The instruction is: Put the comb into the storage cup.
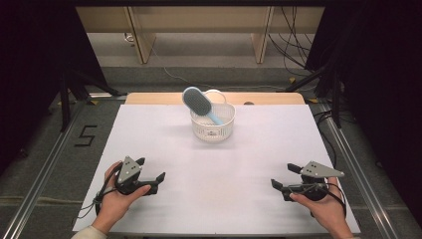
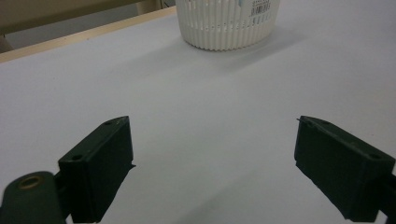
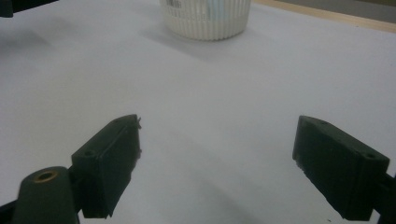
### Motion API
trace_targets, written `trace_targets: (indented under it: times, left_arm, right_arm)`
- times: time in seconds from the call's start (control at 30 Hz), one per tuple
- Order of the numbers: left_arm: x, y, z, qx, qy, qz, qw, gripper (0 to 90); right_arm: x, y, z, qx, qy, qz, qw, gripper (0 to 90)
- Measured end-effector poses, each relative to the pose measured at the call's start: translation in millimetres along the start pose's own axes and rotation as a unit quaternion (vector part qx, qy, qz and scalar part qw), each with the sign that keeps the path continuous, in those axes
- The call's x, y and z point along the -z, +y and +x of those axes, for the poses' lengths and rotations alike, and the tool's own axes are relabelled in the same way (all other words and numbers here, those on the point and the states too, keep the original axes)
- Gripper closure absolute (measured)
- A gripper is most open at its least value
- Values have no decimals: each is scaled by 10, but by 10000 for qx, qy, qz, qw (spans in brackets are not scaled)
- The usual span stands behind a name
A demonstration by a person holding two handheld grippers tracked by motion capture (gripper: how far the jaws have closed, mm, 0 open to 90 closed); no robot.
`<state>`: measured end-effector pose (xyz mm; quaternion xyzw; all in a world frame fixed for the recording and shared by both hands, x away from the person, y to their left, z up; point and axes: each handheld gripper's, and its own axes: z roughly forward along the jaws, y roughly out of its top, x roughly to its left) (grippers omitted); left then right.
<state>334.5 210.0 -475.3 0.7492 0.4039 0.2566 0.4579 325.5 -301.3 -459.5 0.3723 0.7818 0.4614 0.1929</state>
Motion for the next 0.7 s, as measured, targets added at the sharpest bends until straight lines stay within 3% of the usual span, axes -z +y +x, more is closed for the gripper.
trace_targets:
  times: [0.17, 0.7]
  left_arm:
    - [0, 2, -4, -7, -16, -1, 10000, 111]
    - [-14, 5, -15, -11, -52, 36, 10000, 111]
  right_arm:
    - [20, -67, -17, -92, -24, -14, 10000, 158]
    - [10, -92, -36, 25, -70, -84, 9999, 157]
